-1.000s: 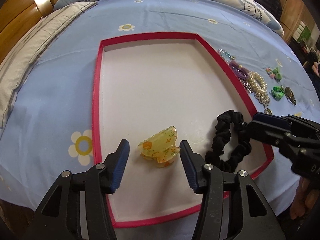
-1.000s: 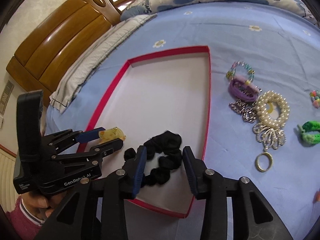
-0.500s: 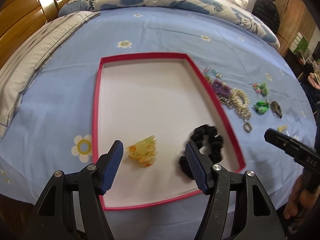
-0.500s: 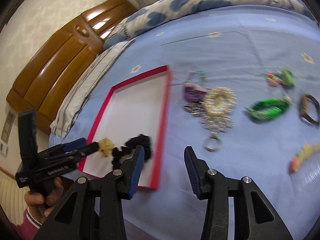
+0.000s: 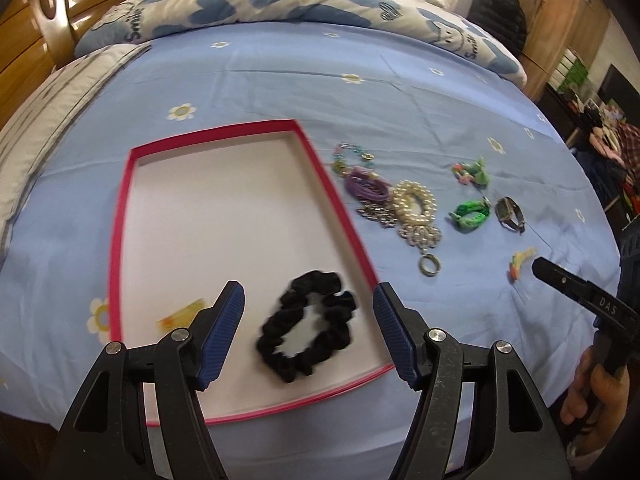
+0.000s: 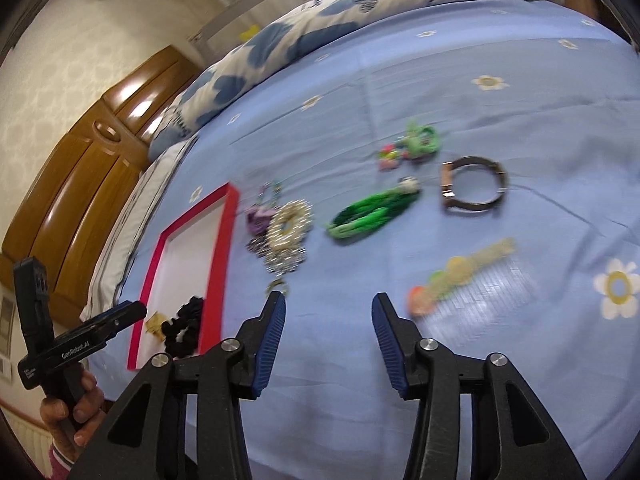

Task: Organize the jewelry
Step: 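Grasp the green braided bracelet with the left tool while the right tool grasps the gold watch, then carry the bracelet and watch into the tray and open both tools, then grasp the pearl bracelet with the left tool while the right tool grasps the green hair tie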

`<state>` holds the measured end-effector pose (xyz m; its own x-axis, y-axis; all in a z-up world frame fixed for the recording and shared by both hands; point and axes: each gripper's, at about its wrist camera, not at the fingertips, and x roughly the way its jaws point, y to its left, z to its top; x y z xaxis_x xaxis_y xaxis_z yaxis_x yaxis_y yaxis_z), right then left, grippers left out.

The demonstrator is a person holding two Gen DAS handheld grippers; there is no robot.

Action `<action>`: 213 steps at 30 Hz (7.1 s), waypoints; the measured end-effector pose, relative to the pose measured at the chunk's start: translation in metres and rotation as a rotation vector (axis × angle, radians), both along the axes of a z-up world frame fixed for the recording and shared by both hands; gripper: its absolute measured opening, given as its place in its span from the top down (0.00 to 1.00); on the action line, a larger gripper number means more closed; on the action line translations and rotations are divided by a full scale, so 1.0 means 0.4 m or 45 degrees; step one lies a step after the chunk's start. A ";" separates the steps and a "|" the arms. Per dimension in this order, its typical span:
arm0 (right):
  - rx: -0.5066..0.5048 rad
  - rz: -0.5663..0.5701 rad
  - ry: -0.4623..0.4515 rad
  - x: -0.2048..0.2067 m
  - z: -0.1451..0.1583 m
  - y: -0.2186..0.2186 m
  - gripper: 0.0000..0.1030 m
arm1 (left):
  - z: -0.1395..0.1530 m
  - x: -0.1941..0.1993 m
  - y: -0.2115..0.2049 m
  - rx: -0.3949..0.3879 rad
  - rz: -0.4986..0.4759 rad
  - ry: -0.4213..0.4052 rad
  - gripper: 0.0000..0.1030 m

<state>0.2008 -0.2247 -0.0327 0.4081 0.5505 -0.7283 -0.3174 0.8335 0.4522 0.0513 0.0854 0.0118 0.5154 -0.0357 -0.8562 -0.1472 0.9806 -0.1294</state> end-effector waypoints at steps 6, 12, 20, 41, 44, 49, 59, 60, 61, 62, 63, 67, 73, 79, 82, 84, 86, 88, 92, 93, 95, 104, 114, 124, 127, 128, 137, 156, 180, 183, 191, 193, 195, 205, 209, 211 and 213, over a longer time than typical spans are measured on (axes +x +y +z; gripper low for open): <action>-0.006 -0.077 -0.006 0.021 0.000 -0.076 0.52 | 0.004 0.035 -0.057 0.002 -0.073 -0.001 0.35; -0.021 -0.120 -0.009 0.045 -0.002 -0.118 0.52 | 0.007 0.078 -0.117 0.005 -0.149 -0.005 0.35; -0.043 -0.107 -0.032 0.097 0.002 -0.116 0.52 | -0.001 0.148 -0.220 0.011 -0.313 -0.005 0.35; -0.101 -0.036 0.048 0.306 -0.105 -0.088 0.90 | -0.170 0.411 -0.424 0.033 -0.576 0.177 0.42; -0.082 -0.045 0.042 0.305 -0.099 -0.098 0.90 | -0.187 0.415 -0.435 0.035 -0.595 0.197 0.57; -0.060 -0.061 0.024 0.295 -0.086 -0.116 0.91 | -0.167 0.406 -0.449 0.021 -0.622 0.173 0.83; -0.018 -0.050 -0.045 0.247 -0.022 -0.114 0.93 | -0.064 0.323 -0.356 -0.097 -0.531 0.073 0.85; -0.016 -0.048 -0.048 0.243 -0.019 -0.108 0.93 | -0.057 0.315 -0.343 -0.102 -0.516 0.069 0.85; -0.013 -0.044 -0.050 0.239 -0.016 -0.102 0.93 | -0.045 0.300 -0.322 -0.115 -0.496 0.057 0.85; -0.010 -0.036 -0.051 0.234 -0.012 -0.094 0.93 | -0.039 0.291 -0.311 -0.123 -0.484 0.050 0.85; -0.008 -0.031 -0.052 0.229 -0.009 -0.086 0.93 | -0.033 0.284 -0.298 -0.130 -0.466 0.043 0.85; 0.009 0.013 -0.068 0.202 0.012 -0.044 0.93 | -0.006 0.241 -0.231 -0.145 -0.387 0.007 0.85; 0.035 0.116 -0.083 0.162 0.037 0.053 0.93 | 0.021 0.169 -0.110 -0.151 -0.253 -0.034 0.85; 0.049 0.248 -0.091 0.115 0.051 0.176 0.93 | 0.025 0.109 -0.003 -0.155 -0.121 -0.052 0.85; 0.051 0.310 -0.092 0.091 0.052 0.237 0.93 | 0.023 0.080 0.043 -0.148 -0.067 -0.055 0.85; 0.051 0.347 -0.093 0.079 0.053 0.275 0.93 | 0.020 0.064 0.077 -0.146 -0.027 -0.055 0.85; 0.053 0.377 -0.094 0.066 0.055 0.306 0.93 | 0.017 0.050 0.105 -0.141 0.007 -0.055 0.85; 0.052 0.411 -0.097 0.056 0.057 0.341 0.93 | 0.015 0.041 0.130 -0.137 0.038 -0.056 0.85; 0.047 0.472 -0.101 0.038 0.059 0.409 0.93 | 0.009 0.019 0.175 -0.133 0.090 -0.057 0.85; 0.047 0.485 -0.101 0.034 0.059 0.423 0.93 | 0.007 0.016 0.186 -0.130 0.104 -0.057 0.85; 0.041 0.512 -0.105 0.026 0.058 0.451 0.93 | 0.001 0.013 0.205 -0.131 0.127 -0.054 0.84; 0.006 0.611 -0.096 0.015 0.027 0.578 0.93 | -0.049 0.041 0.287 -0.106 0.208 -0.015 0.84; -0.108 0.705 -0.042 0.062 -0.059 0.708 0.93 | -0.115 0.094 0.324 -0.053 0.211 0.058 0.84; -0.135 0.746 0.040 0.079 -0.109 0.726 0.88 | -0.178 0.097 0.327 -0.036 0.209 0.144 0.83; -0.113 0.742 0.057 0.084 -0.107 0.718 0.86 | -0.179 0.096 0.324 -0.027 0.209 0.145 0.81; -0.108 0.737 0.060 0.084 -0.107 0.721 0.85 | -0.177 0.095 0.321 -0.019 0.207 0.147 0.79; -0.043 0.665 0.047 0.090 -0.069 0.668 0.71 | -0.146 0.076 0.312 0.004 0.215 0.125 0.50; 0.047 0.319 0.010 0.080 0.018 0.326 0.60 | -0.039 -0.005 0.259 -0.071 0.231 0.023 0.49; 0.069 0.044 0.019 0.074 0.005 0.033 0.58 | 0.002 0.078 0.009 -0.079 -0.031 0.001 0.49; 0.065 0.028 0.020 0.084 0.000 0.018 0.58 | 0.006 0.102 -0.026 -0.080 -0.081 -0.011 0.49; 0.038 -0.009 0.014 0.131 -0.006 -0.012 0.58 | -0.009 0.172 -0.108 -0.100 -0.188 0.003 0.49; 0.030 -0.015 0.009 0.148 -0.006 -0.018 0.58 | -0.017 0.194 -0.132 -0.097 -0.213 0.012 0.49; 0.020 -0.017 -0.001 0.166 -0.005 -0.022 0.58 | -0.024 0.208 -0.148 -0.095 -0.232 0.018 0.49; -0.036 -0.023 -0.054 0.301 -0.004 -0.007 0.58 | -0.089 0.310 -0.242 -0.081 -0.336 0.089 0.49; -0.053 -0.018 -0.041 0.348 -0.025 0.001 0.59 | -0.122 0.347 -0.256 -0.070 -0.342 0.129 0.49; -0.061 -0.016 -0.025 0.366 -0.040 0.006 0.60 | -0.142 0.364 -0.262 -0.052 -0.341 0.151 0.49; -0.072 -0.017 -0.011 0.384 -0.056 0.011 0.61 | -0.158 0.377 -0.265 -0.045 -0.338 0.174 0.52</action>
